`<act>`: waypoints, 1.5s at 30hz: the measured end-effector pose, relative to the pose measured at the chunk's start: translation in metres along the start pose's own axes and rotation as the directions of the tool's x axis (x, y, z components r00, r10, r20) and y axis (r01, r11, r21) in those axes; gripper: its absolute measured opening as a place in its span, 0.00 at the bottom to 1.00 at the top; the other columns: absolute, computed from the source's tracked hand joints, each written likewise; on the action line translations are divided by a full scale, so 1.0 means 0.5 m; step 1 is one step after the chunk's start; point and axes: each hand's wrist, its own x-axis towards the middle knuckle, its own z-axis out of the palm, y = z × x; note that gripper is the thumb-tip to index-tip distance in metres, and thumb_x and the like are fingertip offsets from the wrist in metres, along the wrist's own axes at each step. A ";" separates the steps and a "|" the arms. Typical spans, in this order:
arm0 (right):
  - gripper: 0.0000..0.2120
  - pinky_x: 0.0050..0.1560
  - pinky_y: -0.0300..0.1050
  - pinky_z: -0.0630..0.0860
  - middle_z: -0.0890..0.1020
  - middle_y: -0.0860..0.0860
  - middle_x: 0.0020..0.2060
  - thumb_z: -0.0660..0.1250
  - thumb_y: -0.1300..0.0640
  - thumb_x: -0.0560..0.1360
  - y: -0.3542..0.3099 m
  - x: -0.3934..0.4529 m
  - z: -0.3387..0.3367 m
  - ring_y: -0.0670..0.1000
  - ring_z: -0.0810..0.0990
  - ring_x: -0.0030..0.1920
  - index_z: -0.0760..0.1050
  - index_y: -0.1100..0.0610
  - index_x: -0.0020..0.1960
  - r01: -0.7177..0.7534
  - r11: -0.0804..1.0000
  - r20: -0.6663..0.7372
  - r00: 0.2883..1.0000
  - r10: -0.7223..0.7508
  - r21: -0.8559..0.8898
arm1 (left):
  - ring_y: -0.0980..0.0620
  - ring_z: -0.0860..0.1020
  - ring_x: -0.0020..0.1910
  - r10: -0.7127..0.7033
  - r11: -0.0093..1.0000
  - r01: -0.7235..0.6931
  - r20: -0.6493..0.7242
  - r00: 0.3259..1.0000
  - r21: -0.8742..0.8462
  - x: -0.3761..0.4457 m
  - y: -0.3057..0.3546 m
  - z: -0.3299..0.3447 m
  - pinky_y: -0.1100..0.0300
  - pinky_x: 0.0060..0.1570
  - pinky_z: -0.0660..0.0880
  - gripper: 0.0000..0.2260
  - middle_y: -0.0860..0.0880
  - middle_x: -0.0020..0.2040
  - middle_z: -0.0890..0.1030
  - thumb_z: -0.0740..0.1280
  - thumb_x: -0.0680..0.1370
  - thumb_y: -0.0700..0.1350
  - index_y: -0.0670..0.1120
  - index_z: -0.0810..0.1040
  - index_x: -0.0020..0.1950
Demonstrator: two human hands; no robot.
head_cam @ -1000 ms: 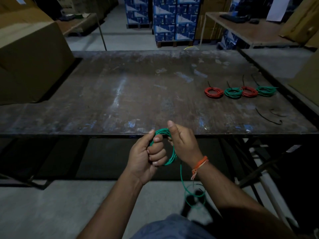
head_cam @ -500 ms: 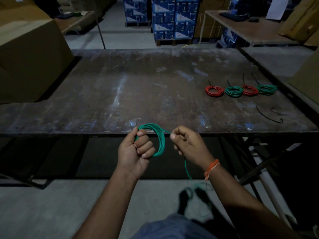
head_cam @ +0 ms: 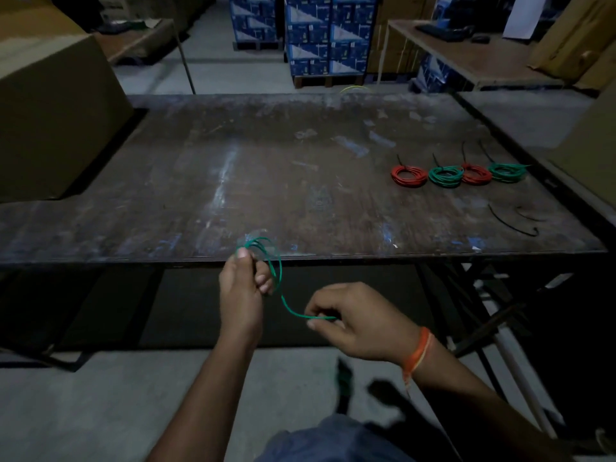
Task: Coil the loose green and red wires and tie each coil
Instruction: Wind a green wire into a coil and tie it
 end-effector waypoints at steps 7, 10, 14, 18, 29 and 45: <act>0.02 0.45 0.48 0.78 0.84 0.47 0.38 0.72 0.60 0.76 -0.034 0.054 -0.019 0.46 0.81 0.40 0.82 0.55 0.45 0.085 0.991 -0.240 0.969 -0.059 0.100 | 0.58 0.67 0.27 0.004 0.979 -0.051 0.234 0.972 0.196 -0.042 -0.019 0.030 0.64 0.27 0.67 0.14 0.55 0.28 0.70 0.57 0.84 0.50 0.44 0.68 0.41; 0.01 0.44 0.49 0.78 0.83 0.48 0.38 0.72 0.58 0.76 -0.019 0.061 -0.028 0.48 0.82 0.41 0.83 0.55 0.46 0.058 0.993 -0.327 0.945 -0.020 0.107 | 0.54 0.63 0.25 -0.052 0.986 -0.003 0.327 0.943 0.166 -0.043 -0.015 0.024 0.62 0.24 0.63 0.15 0.50 0.27 0.66 0.57 0.83 0.51 0.44 0.69 0.41; 0.02 0.43 0.50 0.77 0.84 0.48 0.38 0.74 0.58 0.75 0.001 0.071 -0.036 0.47 0.82 0.41 0.84 0.56 0.46 -0.005 0.988 -0.437 0.896 0.074 0.156 | 0.56 0.60 0.25 -0.102 0.993 0.070 0.390 0.915 0.095 -0.044 0.003 0.025 0.65 0.25 0.60 0.14 0.50 0.27 0.64 0.56 0.81 0.51 0.41 0.71 0.44; 0.01 0.43 0.47 0.76 0.81 0.50 0.39 0.73 0.60 0.76 0.010 0.076 -0.024 0.48 0.80 0.42 0.83 0.58 0.46 -0.010 0.979 -0.468 0.878 0.105 0.201 | 0.55 0.57 0.26 -0.136 0.990 0.112 0.421 0.897 0.081 -0.042 0.010 0.028 0.65 0.25 0.55 0.16 0.47 0.28 0.60 0.62 0.79 0.55 0.42 0.72 0.44; 0.21 0.41 0.53 0.75 0.80 0.52 0.36 0.53 0.44 0.85 0.007 0.077 0.029 0.49 0.80 0.38 0.76 0.57 0.46 -0.154 0.910 -0.428 0.844 0.324 0.384 | 0.58 0.51 0.20 -0.270 0.763 0.527 0.557 0.786 -0.374 -0.045 0.028 0.043 0.65 0.20 0.49 0.17 0.56 0.24 0.56 0.55 0.83 0.52 0.45 0.73 0.40; 0.27 0.43 0.52 0.75 0.81 0.62 0.34 0.57 0.42 0.83 0.033 0.093 0.034 0.52 0.78 0.36 0.79 0.63 0.42 -0.285 0.635 -0.218 0.774 0.594 0.718 | 0.58 0.61 0.21 -0.291 0.939 0.327 0.266 0.919 -0.105 -0.046 0.029 0.071 0.64 0.23 0.64 0.13 0.53 0.26 0.65 0.59 0.84 0.48 0.42 0.73 0.42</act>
